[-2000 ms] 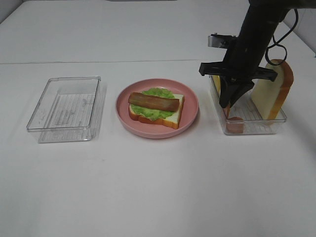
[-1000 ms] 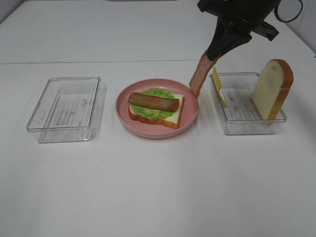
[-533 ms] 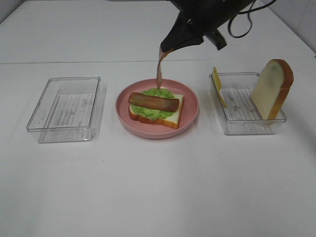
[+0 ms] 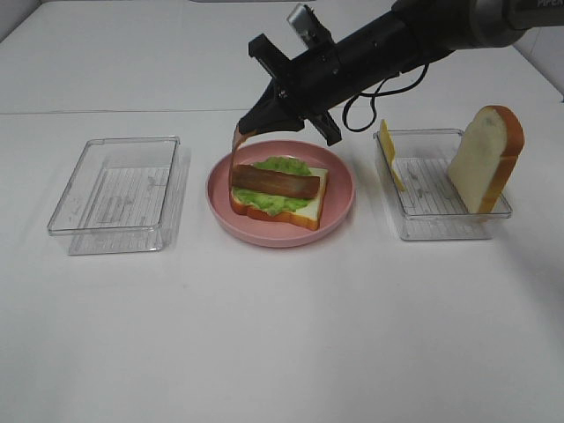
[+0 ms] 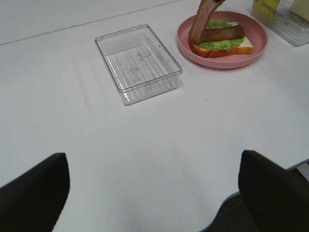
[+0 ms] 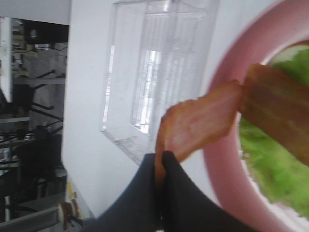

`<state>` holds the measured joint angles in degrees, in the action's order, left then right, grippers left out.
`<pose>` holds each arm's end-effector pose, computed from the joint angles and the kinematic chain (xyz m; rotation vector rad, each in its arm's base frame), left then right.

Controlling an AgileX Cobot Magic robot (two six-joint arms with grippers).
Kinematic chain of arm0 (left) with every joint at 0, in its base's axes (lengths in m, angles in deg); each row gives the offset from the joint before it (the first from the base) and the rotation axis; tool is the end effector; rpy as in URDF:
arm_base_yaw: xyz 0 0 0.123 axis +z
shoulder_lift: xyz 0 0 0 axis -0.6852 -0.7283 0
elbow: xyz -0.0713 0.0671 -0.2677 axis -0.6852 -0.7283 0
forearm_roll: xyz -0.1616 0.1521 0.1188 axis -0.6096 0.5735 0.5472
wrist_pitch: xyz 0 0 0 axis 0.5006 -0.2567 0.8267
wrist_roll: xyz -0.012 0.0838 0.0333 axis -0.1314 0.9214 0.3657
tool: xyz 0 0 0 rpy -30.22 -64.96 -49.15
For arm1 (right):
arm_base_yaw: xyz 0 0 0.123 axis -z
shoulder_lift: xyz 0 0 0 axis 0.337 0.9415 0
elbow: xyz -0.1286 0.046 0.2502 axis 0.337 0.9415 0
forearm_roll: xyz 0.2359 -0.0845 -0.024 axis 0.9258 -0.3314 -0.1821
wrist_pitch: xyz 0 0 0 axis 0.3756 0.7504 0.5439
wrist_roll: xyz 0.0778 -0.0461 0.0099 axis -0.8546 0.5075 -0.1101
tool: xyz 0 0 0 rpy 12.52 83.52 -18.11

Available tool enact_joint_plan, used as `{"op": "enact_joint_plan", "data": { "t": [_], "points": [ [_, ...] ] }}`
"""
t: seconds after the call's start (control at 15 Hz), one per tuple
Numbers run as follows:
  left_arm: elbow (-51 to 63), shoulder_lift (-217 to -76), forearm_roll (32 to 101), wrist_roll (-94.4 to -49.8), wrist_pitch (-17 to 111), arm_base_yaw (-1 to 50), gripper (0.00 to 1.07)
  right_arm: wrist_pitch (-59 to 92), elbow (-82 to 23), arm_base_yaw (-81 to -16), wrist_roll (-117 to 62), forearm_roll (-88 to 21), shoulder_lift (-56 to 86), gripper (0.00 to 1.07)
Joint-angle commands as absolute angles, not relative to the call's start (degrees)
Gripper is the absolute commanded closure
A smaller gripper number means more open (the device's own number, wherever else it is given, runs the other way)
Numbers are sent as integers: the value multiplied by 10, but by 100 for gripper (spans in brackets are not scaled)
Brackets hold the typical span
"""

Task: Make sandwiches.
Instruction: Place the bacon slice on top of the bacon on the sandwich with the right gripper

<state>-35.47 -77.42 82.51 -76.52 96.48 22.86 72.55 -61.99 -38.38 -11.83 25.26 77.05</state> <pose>-0.0044 0.0039 0.2779 0.3486 2.0091 -0.1995 0.4375 0.2131 0.1663 -0.1303 2.6750 1.2379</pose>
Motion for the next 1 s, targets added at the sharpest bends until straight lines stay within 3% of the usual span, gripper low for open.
{"op": "enact_joint_plan", "data": {
  "t": [0.07, 0.27, 0.53, 0.67, 1.0],
  "points": [
    [-356, -762, 825, -766, 958, 229, 17, 708, -622, -384, -176, 148, 767, 107],
    [-356, -762, 825, -766, 958, 229, 17, 700, -622, -384, -241, 35, 757, 107],
    [-356, -762, 825, -766, 958, 229, 17, 700, -622, -384, -250, -13, 754, 107],
    [-356, -762, 825, -766, 958, 229, 17, 701, -622, -385, -250, -26, 754, 101],
    [-356, -762, 825, -766, 958, 229, 17, 700, -622, -385, -248, -57, 737, 44]
  ]
}}
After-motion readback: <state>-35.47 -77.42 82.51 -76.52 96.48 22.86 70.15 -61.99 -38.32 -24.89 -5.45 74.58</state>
